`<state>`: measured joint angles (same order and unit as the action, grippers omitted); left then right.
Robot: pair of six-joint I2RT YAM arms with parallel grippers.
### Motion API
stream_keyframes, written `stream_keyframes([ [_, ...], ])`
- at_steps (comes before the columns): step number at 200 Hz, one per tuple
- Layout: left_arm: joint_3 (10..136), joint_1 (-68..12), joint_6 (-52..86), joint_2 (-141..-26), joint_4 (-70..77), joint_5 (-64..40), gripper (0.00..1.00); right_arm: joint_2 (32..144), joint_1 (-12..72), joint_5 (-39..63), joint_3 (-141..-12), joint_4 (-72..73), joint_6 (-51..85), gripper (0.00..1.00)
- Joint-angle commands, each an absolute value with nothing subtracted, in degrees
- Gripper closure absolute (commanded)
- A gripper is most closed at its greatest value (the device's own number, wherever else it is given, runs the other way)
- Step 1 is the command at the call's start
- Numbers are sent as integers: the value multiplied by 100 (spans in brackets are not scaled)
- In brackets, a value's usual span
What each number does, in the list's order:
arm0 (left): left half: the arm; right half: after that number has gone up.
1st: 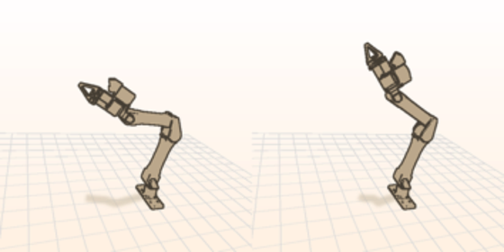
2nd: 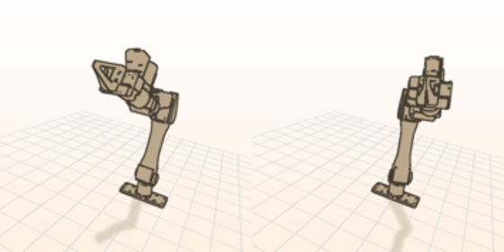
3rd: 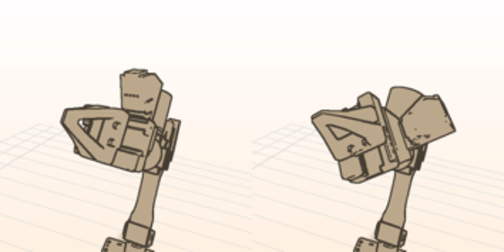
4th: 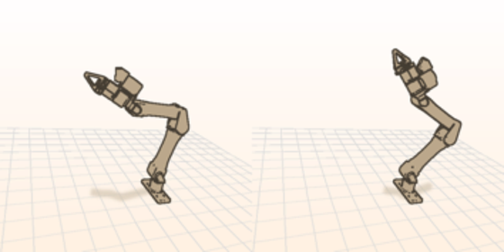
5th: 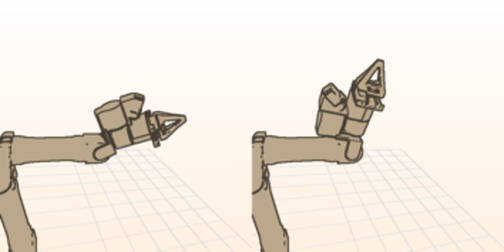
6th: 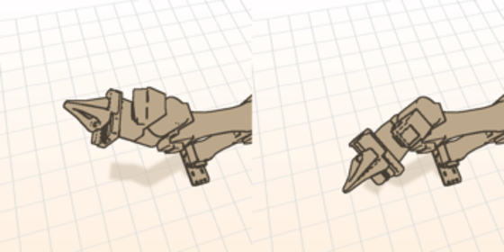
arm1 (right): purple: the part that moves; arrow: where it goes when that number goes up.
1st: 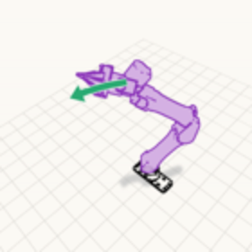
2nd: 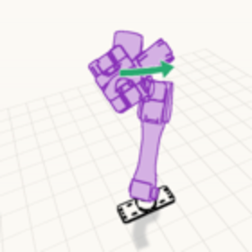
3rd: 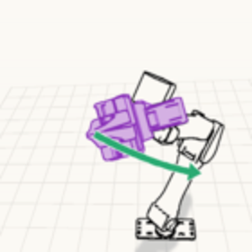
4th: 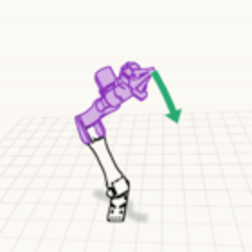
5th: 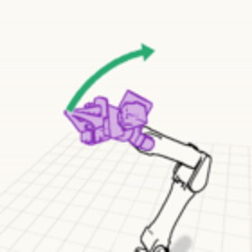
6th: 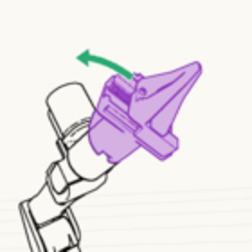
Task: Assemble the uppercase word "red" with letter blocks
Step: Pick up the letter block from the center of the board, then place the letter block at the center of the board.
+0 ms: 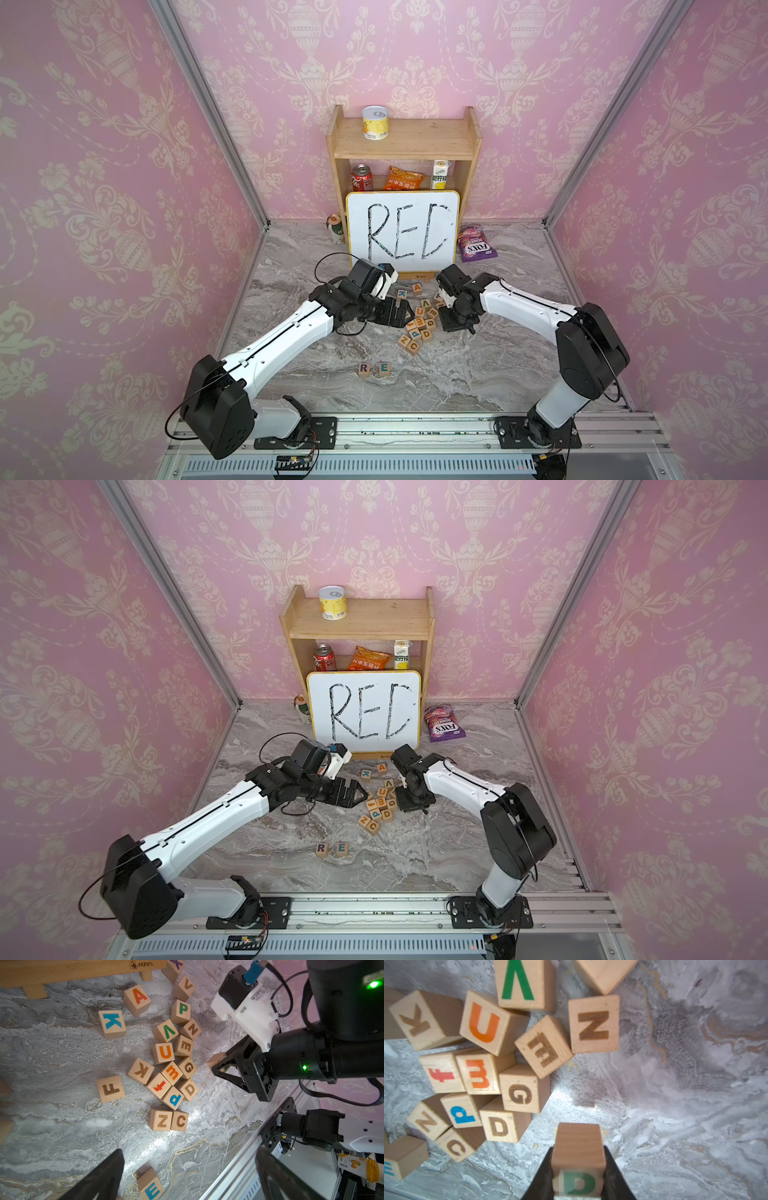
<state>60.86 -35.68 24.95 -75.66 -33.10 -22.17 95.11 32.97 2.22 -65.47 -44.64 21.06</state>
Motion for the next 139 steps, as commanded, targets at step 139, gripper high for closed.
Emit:
stream_keyframes([
  [139,5487,-4318,3268,-6230,-3736,-1363,1,8234,3816,207,-5687,-4711,3333,100],
])
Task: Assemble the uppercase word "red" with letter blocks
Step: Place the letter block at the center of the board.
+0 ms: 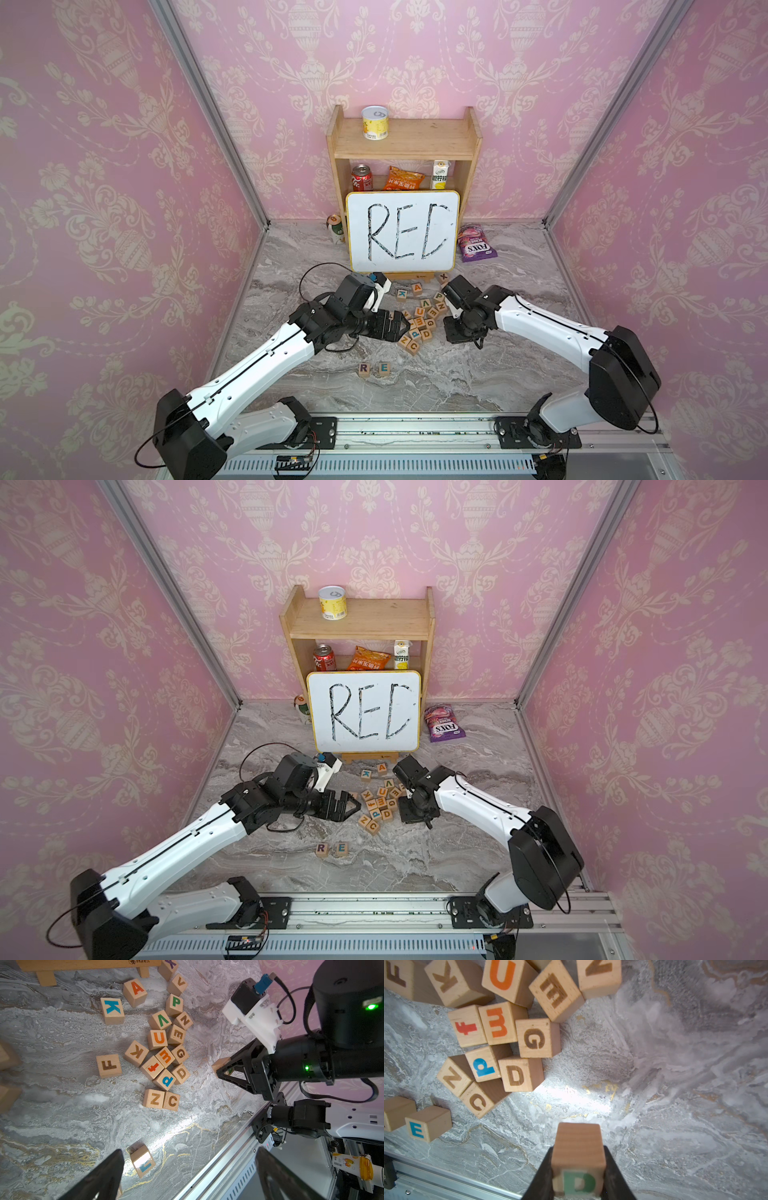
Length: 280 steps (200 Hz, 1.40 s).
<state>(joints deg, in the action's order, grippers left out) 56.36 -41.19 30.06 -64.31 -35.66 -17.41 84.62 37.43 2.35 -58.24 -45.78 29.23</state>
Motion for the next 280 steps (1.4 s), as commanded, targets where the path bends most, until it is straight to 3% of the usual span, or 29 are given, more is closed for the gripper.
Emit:
stream_keyframes([
  [1,5486,-4321,3273,-6227,-3736,-1358,1,8226,3815,205,-5682,-4707,3341,100],
  [144,4927,-5036,3927,-4850,-4315,-681,1,7622,4591,62,-5123,-4436,4681,100],
  [280,4808,-5062,3990,-3753,-5351,-396,1,8234,5370,-119,-5354,-3969,5429,100],
])
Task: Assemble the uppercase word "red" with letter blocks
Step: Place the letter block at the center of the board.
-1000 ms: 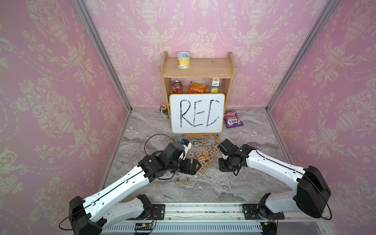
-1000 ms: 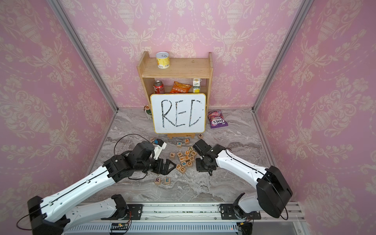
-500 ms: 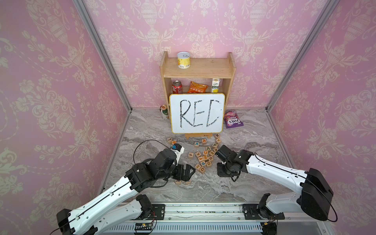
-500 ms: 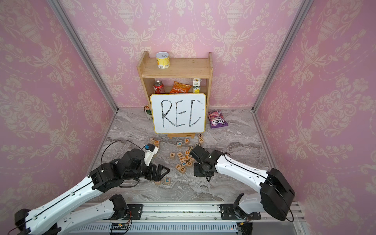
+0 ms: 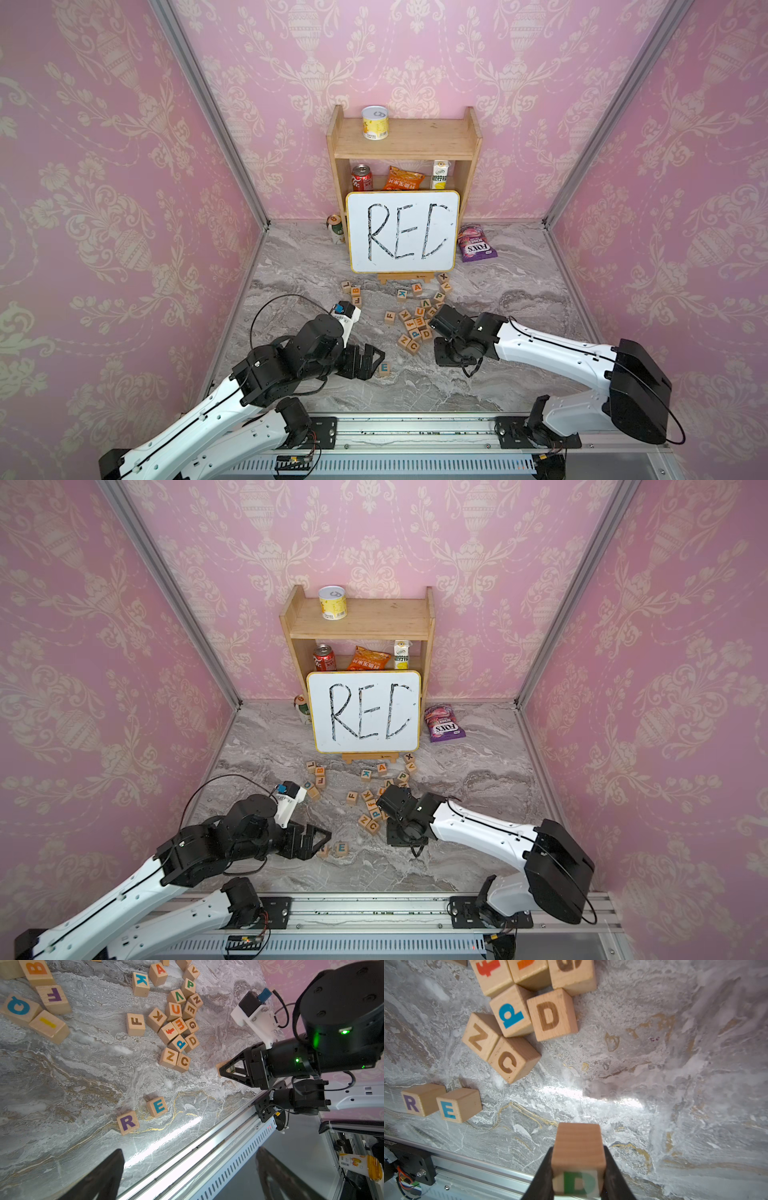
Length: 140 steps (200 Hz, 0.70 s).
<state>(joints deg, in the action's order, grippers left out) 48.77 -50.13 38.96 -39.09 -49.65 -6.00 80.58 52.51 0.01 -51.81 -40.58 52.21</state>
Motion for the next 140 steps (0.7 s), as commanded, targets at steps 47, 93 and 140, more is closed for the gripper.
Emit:
stream_keyframes([
  [47,4775,-5063,4036,-3523,-5559,-303,1,8757,5596,-81,-5727,-3878,5458,100],
  [93,4772,-5063,4062,-3393,-5706,-240,1,9344,5783,-23,-6202,-3871,5479,100],
  [140,4781,-5063,4104,-3332,-5774,-184,1,9874,5924,118,-6639,-3851,5450,100],
])
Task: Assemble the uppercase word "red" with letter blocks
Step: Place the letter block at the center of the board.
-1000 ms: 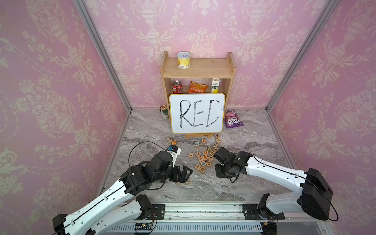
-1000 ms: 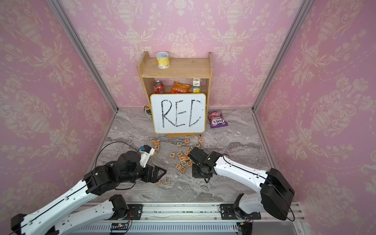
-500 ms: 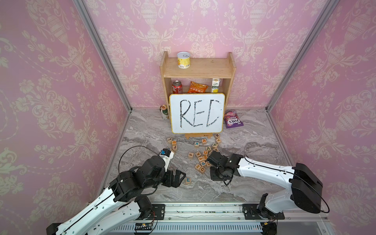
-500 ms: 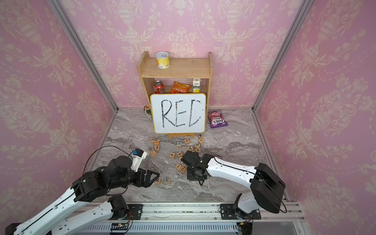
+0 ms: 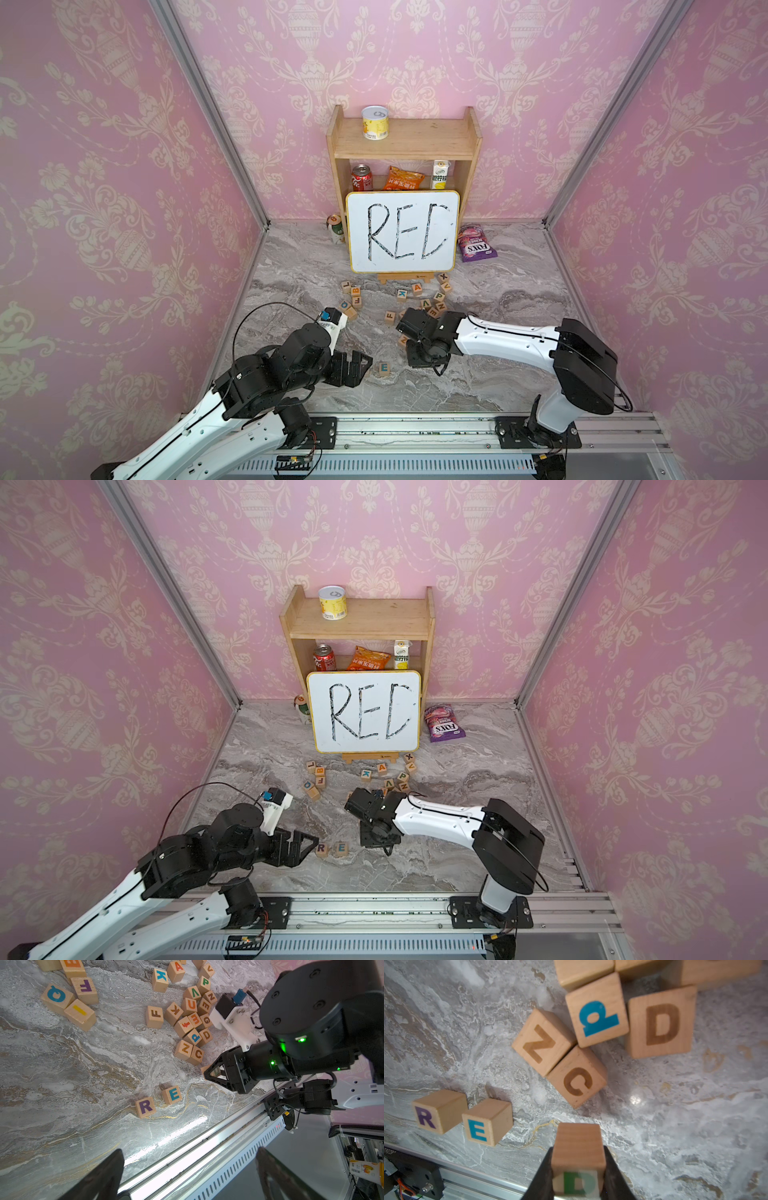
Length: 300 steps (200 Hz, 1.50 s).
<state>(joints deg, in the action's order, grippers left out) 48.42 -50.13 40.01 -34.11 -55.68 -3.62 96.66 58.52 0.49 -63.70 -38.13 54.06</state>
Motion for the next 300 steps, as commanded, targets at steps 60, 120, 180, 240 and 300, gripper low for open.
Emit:
stream_keyframes([
  [60,4763,-5062,4150,-3331,-5763,-107,1,10349,5959,386,-7003,-3762,5414,100],
  [120,4713,-5063,4211,-3321,-5717,-68,1,10603,5994,593,-7075,-3744,5396,100],
  [180,4623,-5063,4250,-3296,-5669,-105,1,10761,6093,477,-7221,-4050,5455,100],
  [240,4584,-5063,4281,-3204,-5727,-99,1,10850,6108,361,-7318,-4289,5546,98],
  [300,4579,-5062,4298,-3180,-5737,-105,1,10977,6109,461,-7376,-4236,5520,87],
])
